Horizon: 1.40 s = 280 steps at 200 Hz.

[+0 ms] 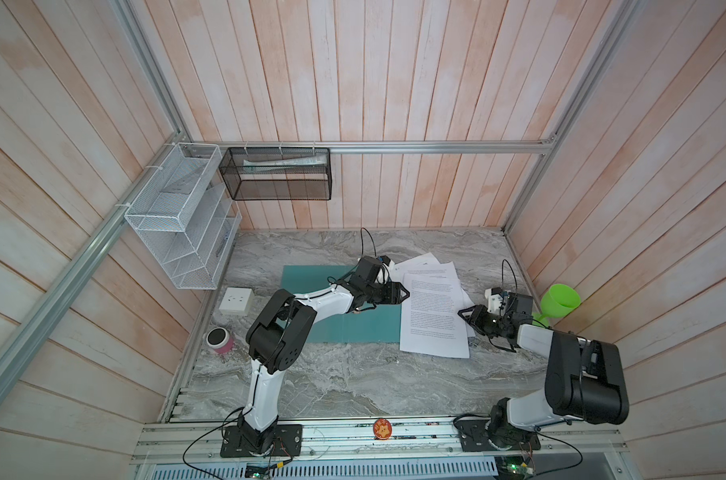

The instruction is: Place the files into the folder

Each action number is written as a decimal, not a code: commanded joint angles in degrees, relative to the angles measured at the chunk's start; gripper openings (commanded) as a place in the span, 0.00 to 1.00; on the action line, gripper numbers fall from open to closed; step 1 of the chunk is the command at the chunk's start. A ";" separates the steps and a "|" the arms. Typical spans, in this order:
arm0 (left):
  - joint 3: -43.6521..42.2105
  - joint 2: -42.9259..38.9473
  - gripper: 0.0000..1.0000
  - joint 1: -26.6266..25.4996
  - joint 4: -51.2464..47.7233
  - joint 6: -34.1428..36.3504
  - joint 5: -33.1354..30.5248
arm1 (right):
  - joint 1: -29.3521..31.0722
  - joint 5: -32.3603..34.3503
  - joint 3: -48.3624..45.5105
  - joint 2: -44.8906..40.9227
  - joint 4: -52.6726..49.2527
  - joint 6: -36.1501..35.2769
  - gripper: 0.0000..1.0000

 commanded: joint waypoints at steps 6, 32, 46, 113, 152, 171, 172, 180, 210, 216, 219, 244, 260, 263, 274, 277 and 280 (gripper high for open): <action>0.94 2.10 0.66 -0.71 1.51 0.43 1.55 | -0.25 -4.57 -0.86 3.01 2.71 1.10 0.34; 0.77 2.82 0.66 -0.82 1.71 0.52 1.87 | -0.34 -3.88 -1.29 4.44 2.42 1.32 0.33; 0.79 3.37 0.65 -1.00 1.78 0.46 2.15 | -0.34 -3.48 -1.39 4.88 2.58 1.62 0.32; 1.16 5.66 0.61 -1.22 1.28 0.44 2.62 | -0.34 -13.35 -2.78 7.80 12.18 7.72 0.26; 1.26 6.73 0.58 -1.18 0.86 0.51 2.75 | -0.35 -16.49 -2.54 7.45 14.63 9.05 0.26; 1.30 7.24 0.58 -1.19 0.67 0.68 2.97 | -0.21 -17.03 -1.83 8.10 14.27 8.56 0.27; 1.30 7.30 0.58 -1.22 0.65 0.69 2.97 | -0.23 -17.08 -1.76 8.17 14.27 8.56 0.27; 1.21 7.36 0.57 -1.20 0.67 0.78 2.97 | -0.25 -17.32 -1.55 8.56 14.27 8.56 0.27; 0.82 7.69 0.56 -1.22 0.85 0.94 3.14 | 0.02 -17.27 -0.63 10.14 14.16 8.21 0.27; 0.77 7.72 0.56 -1.22 0.90 1.00 3.23 | 0.10 -17.33 -0.40 10.54 14.31 8.17 0.27; 0.70 7.78 0.56 -1.20 0.92 1.11 3.23 | 0.19 -17.35 -0.26 10.73 14.20 8.25 0.27; 0.51 7.80 0.56 -1.21 0.90 1.46 3.38 | 1.12 -17.63 0.98 12.12 15.00 8.99 0.26; 0.51 7.80 0.55 -1.19 0.93 1.58 3.49 | 2.16 -17.66 2.06 13.17 15.38 9.38 0.25; 0.51 7.86 0.56 -1.20 1.00 1.63 3.49 | 2.44 -17.65 2.28 13.43 15.53 9.50 0.25; 0.47 7.80 0.55 -1.18 0.99 1.67 3.59 | 3.45 -17.83 3.02 14.47 16.10 10.08 0.24; 0.44 7.81 0.55 -1.18 0.99 1.67 3.58 | 3.66 -17.84 3.17 14.75 16.19 10.24 0.24; 0.42 7.72 0.55 -1.18 1.02 1.62 3.63 | 3.95 -17.77 3.42 15.01 16.32 10.37 0.23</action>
